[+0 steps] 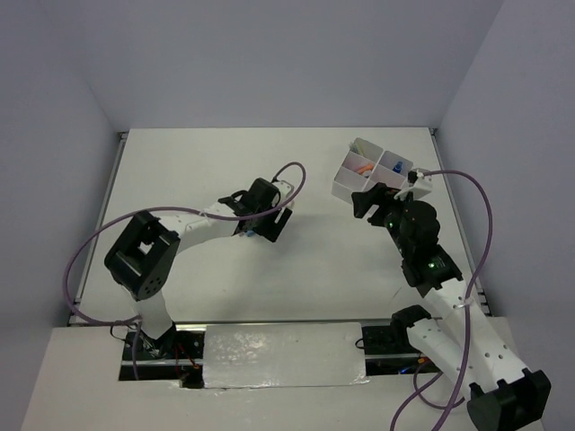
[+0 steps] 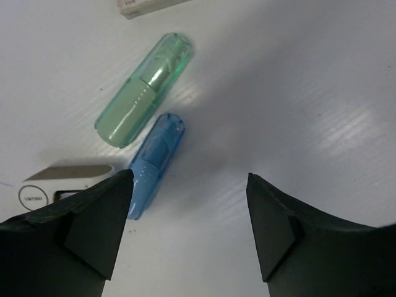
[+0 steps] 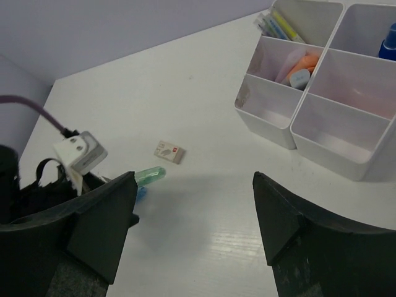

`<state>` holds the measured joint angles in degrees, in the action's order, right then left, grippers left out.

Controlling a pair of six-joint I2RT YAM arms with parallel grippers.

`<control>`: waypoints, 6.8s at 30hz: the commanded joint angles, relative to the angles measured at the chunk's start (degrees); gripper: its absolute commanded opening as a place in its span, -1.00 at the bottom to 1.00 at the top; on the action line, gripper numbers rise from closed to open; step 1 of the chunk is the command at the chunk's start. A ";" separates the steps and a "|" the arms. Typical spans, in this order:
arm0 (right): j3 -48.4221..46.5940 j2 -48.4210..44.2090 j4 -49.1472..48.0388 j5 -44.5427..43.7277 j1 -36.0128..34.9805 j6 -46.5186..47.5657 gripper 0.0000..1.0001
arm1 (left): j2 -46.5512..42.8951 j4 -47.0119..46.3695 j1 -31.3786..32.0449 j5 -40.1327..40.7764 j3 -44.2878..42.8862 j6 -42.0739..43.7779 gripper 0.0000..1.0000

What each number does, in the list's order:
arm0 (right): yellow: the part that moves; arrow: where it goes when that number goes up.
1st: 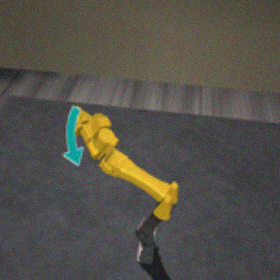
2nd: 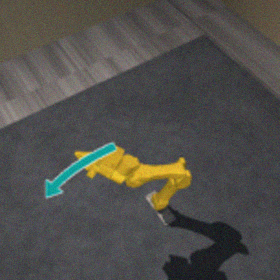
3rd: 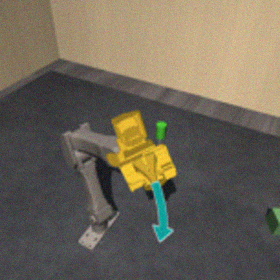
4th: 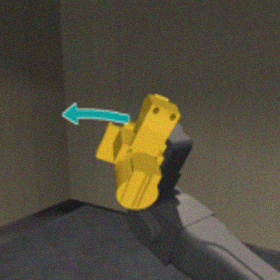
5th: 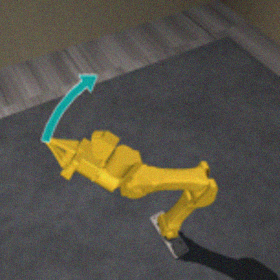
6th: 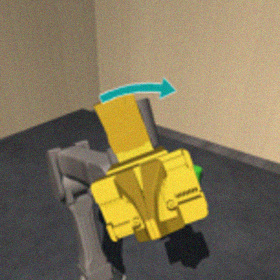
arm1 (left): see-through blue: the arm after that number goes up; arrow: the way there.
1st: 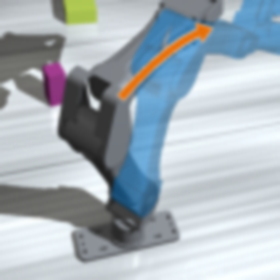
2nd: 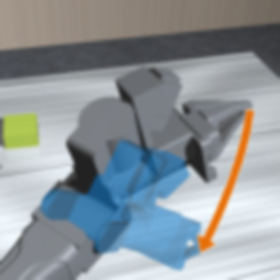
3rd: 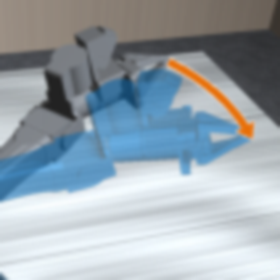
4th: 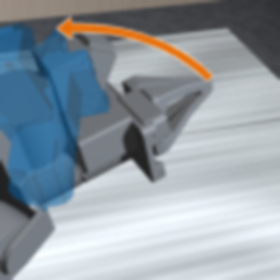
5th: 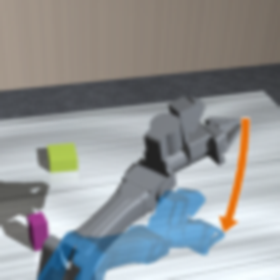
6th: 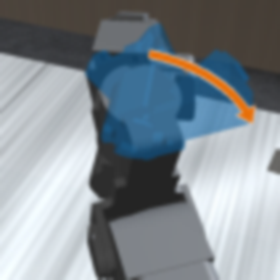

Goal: Sort the stationery into containers
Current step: Pick up the stationery from the center of the board, then place the stationery in the storage box, then pick up the stationery from the center of the board, then place the stationery in the storage box.

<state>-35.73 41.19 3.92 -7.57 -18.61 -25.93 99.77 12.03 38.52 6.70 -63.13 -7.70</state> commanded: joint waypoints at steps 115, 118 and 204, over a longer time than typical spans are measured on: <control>-24.04 41.89 -4.55 -29.43 8.86 0.72 0.49 | -25.86 -10.01 5.07 8.44 14.54 -13.07 0.98; -22.81 37.49 -4.81 -28.20 8.86 0.89 0.56 | -21.38 -11.33 4.55 6.40 11.72 -7.00 0.98; -0.30 28.69 -16.15 4.96 -22.26 -24.53 -1.00 | -23.56 -43.25 15.53 4.19 28.69 -10.75 0.99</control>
<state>-31.92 71.02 -13.61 1.85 -40.64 -52.62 78.70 -31.38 53.80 8.78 -32.47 -17.50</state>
